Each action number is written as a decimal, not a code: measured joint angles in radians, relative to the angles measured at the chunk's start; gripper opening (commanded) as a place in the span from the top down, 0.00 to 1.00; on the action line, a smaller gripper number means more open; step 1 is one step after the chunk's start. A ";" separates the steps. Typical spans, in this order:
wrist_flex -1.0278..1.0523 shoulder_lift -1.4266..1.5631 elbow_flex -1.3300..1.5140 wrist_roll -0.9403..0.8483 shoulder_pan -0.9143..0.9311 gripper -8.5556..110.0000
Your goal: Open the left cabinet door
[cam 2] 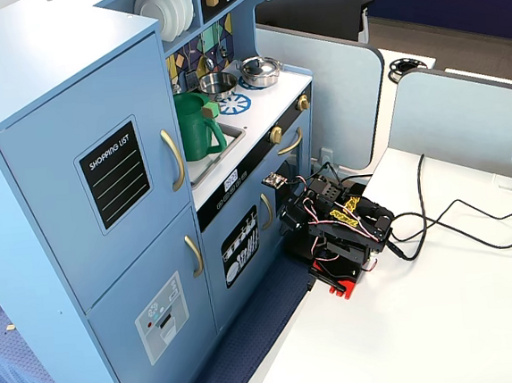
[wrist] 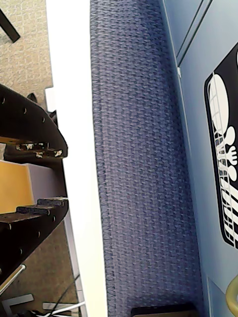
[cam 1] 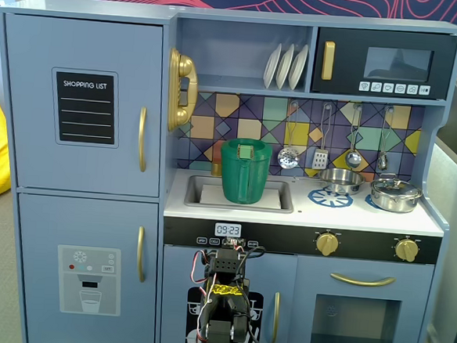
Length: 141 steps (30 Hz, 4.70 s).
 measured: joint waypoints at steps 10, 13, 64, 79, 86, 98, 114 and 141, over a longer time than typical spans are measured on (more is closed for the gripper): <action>0.000 0.000 0.000 0.000 0.032 0.93; 0.000 0.000 0.000 0.000 0.032 0.93; -0.979 -0.523 -0.756 -0.061 -0.638 0.83; -1.149 -0.709 -0.907 -0.141 -0.669 0.84; -1.164 -0.798 -0.989 -0.156 -0.686 0.84; -1.224 -0.890 -1.046 -0.244 -0.795 0.85; -1.310 -0.683 -0.844 -0.460 -0.966 0.86; -1.154 -0.488 -0.710 -0.288 -0.540 0.88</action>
